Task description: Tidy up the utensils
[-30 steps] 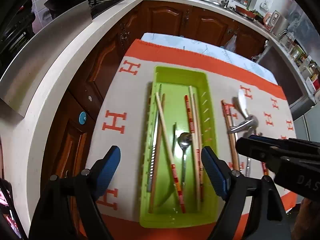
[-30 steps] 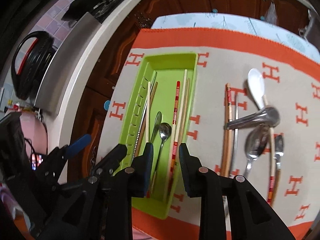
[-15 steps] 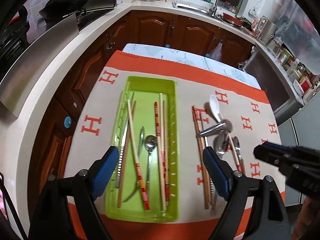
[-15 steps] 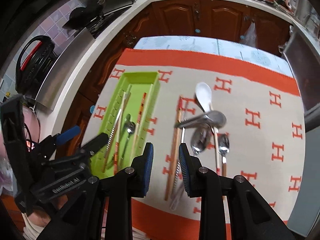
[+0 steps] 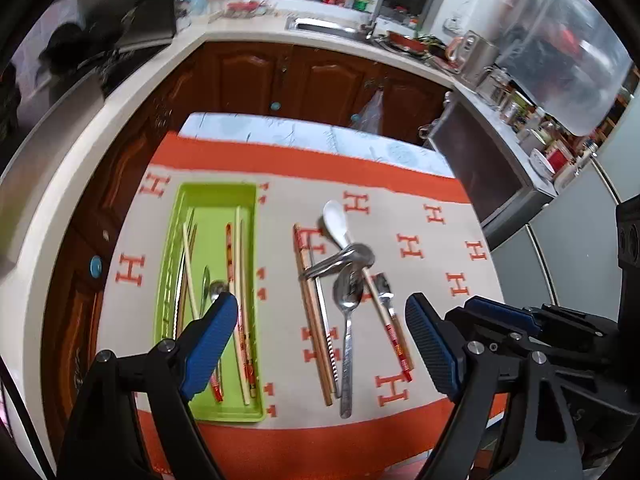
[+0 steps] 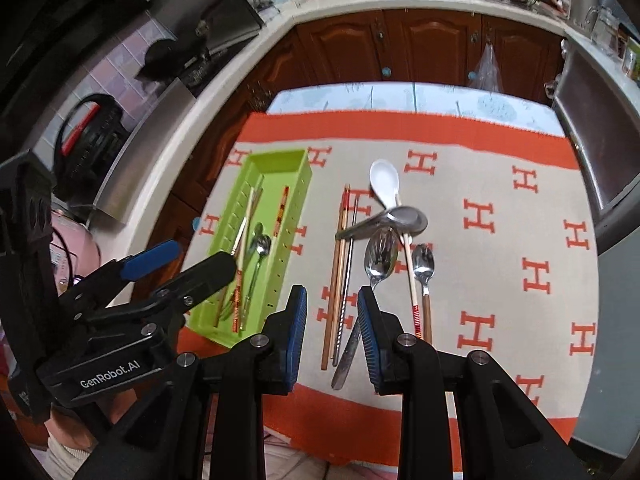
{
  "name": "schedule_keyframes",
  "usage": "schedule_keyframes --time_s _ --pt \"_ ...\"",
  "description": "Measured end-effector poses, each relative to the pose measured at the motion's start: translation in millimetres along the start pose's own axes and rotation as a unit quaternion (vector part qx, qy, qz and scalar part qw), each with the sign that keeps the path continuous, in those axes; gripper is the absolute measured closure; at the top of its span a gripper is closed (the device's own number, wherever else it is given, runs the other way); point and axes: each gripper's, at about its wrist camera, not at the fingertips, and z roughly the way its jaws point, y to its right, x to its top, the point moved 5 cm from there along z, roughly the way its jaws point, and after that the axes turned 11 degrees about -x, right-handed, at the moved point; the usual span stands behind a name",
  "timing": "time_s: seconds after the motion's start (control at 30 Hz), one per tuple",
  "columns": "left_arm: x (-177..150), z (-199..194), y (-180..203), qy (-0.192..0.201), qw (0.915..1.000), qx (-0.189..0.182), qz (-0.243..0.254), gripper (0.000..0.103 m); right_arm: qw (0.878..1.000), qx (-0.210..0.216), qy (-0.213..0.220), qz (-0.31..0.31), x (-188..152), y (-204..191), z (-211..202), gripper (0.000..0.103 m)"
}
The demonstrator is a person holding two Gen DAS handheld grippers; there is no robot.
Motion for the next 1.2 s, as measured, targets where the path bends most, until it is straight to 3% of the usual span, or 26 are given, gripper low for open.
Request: schedule_keyframes --time_s 0.17,0.37,0.87,1.03,1.2 --pt "8.0 0.2 19.7 -0.001 0.9996 0.002 0.027 0.018 1.000 -0.005 0.011 0.012 1.1 18.3 -20.3 0.076" --pt "10.0 23.6 27.3 -0.024 0.9983 0.013 0.051 0.018 1.000 -0.011 -0.004 0.024 2.6 40.3 -6.9 0.077" --pt "9.0 121.0 3.7 -0.111 0.9906 0.043 0.068 0.018 0.995 -0.034 -0.087 0.044 14.4 87.4 107.5 0.077" --pt "20.6 158.8 -12.5 -0.137 0.9837 0.061 0.099 0.026 0.991 -0.024 -0.115 0.063 14.3 95.4 145.0 0.077" --pt "31.6 196.9 -18.7 -0.175 0.9793 0.010 0.102 0.026 0.988 -0.004 -0.132 0.081 14.7 99.8 172.4 0.077"
